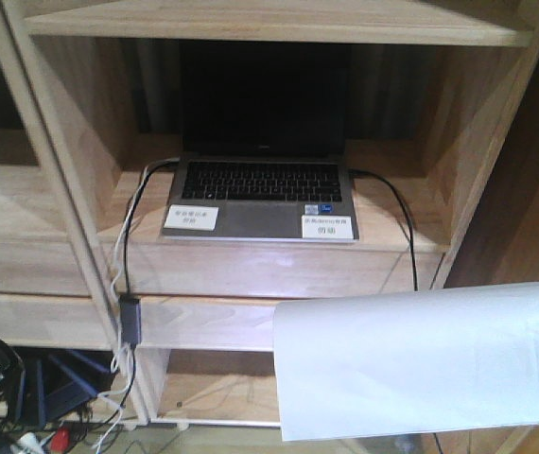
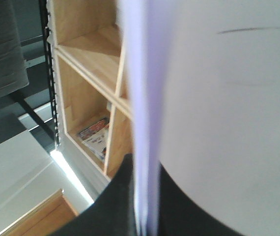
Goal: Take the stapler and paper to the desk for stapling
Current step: 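Drive the base away from the shelf, turning toward the wooden desk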
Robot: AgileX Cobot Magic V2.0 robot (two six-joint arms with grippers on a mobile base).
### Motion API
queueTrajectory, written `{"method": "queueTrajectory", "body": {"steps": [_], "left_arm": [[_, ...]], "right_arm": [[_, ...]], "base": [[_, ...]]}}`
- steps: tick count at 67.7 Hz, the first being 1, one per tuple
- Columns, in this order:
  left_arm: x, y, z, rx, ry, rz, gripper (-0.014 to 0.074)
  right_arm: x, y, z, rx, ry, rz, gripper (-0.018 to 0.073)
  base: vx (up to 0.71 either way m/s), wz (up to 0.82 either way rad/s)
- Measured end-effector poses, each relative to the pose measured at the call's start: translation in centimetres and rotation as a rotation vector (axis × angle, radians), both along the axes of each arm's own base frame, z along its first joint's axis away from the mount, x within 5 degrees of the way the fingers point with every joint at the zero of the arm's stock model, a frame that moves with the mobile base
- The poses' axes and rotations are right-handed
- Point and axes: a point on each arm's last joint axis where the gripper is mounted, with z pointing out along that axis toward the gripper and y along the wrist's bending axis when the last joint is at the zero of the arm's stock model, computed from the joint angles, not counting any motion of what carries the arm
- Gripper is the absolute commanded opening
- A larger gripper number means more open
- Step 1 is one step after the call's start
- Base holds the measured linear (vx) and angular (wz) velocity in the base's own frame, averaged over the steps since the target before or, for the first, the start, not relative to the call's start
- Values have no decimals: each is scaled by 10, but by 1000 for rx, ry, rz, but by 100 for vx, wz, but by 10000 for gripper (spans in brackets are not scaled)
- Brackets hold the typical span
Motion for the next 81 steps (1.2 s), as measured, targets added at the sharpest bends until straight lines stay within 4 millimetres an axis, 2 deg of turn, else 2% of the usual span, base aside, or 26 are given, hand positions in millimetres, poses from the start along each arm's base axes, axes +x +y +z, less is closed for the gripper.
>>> {"method": "queueTrajectory", "body": {"steps": [81], "left_arm": [[0,0,0,0,0,0,-6]], "right_arm": [[0,0,0,0,0,0,-3]], "base": [[-11,33]]}}
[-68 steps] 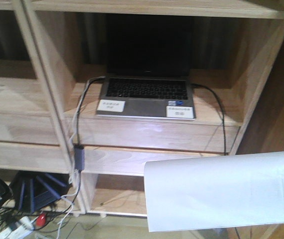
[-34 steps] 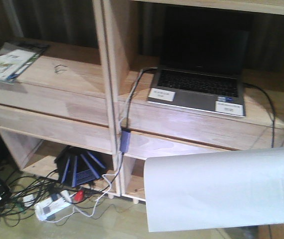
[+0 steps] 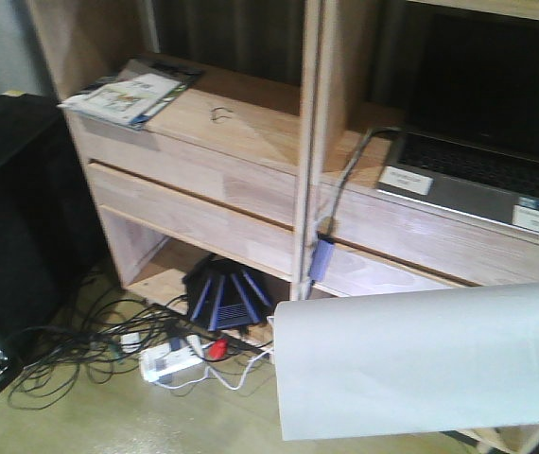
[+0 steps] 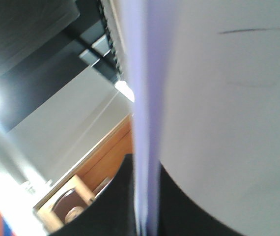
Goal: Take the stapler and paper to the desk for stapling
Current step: 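Drive the base away from the shelf, turning toward the wooden desk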
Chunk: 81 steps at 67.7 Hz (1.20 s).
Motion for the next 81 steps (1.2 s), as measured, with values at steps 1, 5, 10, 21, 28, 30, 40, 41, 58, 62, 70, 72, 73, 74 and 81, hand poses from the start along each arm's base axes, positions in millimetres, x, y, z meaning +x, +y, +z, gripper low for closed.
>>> {"method": "queueTrajectory", "body": {"steps": [1,5,10,21,28,30,40,41,58,62,70,72,73,74,81], "left_arm": [[0,0,0,0,0,0,-6],[0,0,0,0,0,0,-6],[0,0,0,0,0,0,-6],[0,0,0,0,0,0,-6],[0,0,0,0,0,0,-6],[0,0,0,0,0,0,-6],[0,0,0,0,0,0,-6],[0,0,0,0,0,0,-6],[0,0,0,0,0,0,-6],[0,0,0,0,0,0,-6],[0,0,0,0,0,0,-6],[0,0,0,0,0,0,-6],[0,0,0,0,0,0,-6],[0,0,0,0,0,0,-6],[0,0,0,0,0,0,-6]], "right_arm": [[0,0,0,0,0,0,-3],[0,0,0,0,0,0,-3],[0,0,0,0,0,0,-3],[0,0,0,0,0,0,-2],[0,0,0,0,0,0,-2],[0,0,0,0,0,0,-2],[0,0,0,0,0,0,-2],[0,0,0,0,0,0,-2],[0,0,0,-1,0,0,-2],[0,0,0,-1,0,0,-2],[0,0,0,-1,0,0,-2],[0,0,0,-1,0,0,-2],[0,0,0,-1,0,0,-2],[0,0,0,-1,0,0,-2],[0,0,0,-1,0,0,-2]], "base": [[-3,43],[-2,48],[-1,54],[1,64],[3,73],[4,75],[4,74],[5,71],[8,60],[10,46],[11,44],[12,44],[12,44],[12,45],[12,46]]}}
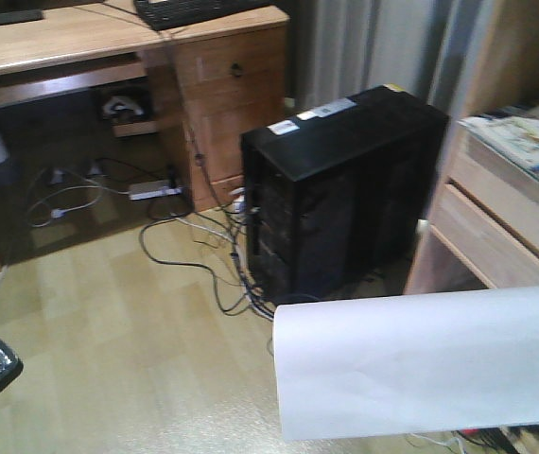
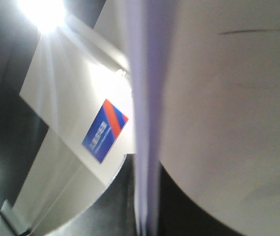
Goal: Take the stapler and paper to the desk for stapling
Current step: 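Drive the base away from the shelf, turning toward the wooden desk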
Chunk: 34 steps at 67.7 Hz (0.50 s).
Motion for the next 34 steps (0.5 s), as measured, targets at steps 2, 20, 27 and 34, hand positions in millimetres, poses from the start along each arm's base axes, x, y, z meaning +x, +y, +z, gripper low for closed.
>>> {"method": "queueTrajectory", "body": {"steps": [2,20,27,34], "left_arm": [[0,0,0,0,0,0,-6],[0,0,0,0,0,0,-6],[0,0,0,0,0,0,-6],[0,0,0,0,0,0,-6]], "right_arm": [[0,0,0,0,0,0,-2],[0,0,0,0,0,0,-2],[0,0,0,0,0,0,-2],[0,0,0,0,0,0,-2]], "base": [[12,48],[13,50],[12,48],[12,46]]}}
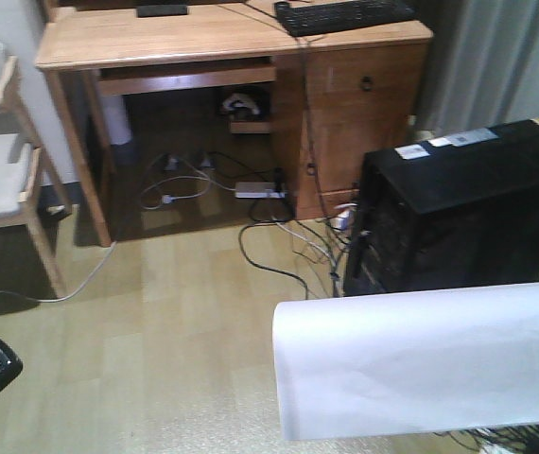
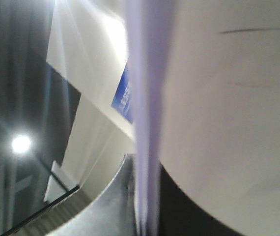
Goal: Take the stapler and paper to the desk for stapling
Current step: 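Drive the base away from the shelf, turning toward the wooden desk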
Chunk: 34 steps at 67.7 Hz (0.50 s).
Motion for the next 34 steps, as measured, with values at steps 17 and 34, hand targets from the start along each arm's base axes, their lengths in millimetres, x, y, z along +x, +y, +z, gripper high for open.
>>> {"method": "queueTrajectory", "body": {"steps": [17,34], "left_arm": [[0,0,0,0,0,0,-6],[0,0,0,0,0,0,-6]], "right_arm": [[0,0,0,0,0,0,-2],[0,0,0,0,0,0,-2]], "base": [[12,35],[13,18]]}}
